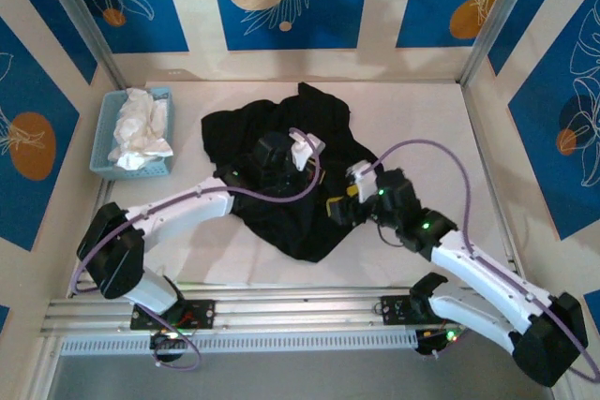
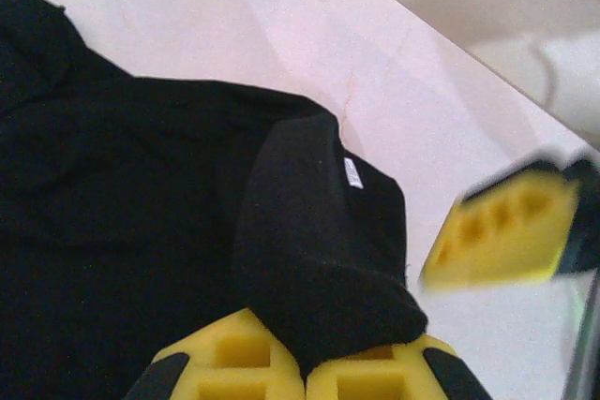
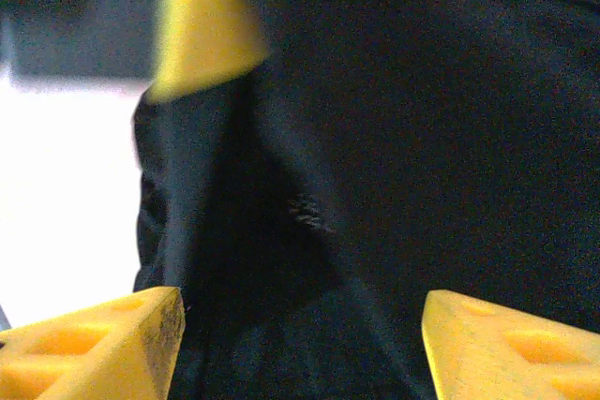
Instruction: Fold the inside-out t-shirt
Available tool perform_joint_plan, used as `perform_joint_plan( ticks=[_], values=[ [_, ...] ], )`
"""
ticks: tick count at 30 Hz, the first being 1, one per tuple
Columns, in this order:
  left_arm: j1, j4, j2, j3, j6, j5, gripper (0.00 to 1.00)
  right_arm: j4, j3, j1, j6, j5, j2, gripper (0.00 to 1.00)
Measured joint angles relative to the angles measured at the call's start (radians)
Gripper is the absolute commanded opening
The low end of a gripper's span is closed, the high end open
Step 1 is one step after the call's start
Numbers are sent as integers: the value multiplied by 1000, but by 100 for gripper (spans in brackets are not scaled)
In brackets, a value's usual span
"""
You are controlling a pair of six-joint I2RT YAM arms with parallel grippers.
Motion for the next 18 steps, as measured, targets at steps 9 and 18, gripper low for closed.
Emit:
perform_joint_plan(
  ticks=[9,18],
  values=[
    [53,-177,-16,138,-14,150,0,491,-166,71,-199,61,352,60],
    [53,-270,-64,216,-17,251,0,739,-58,74,-363,190,652,56]
  ],
)
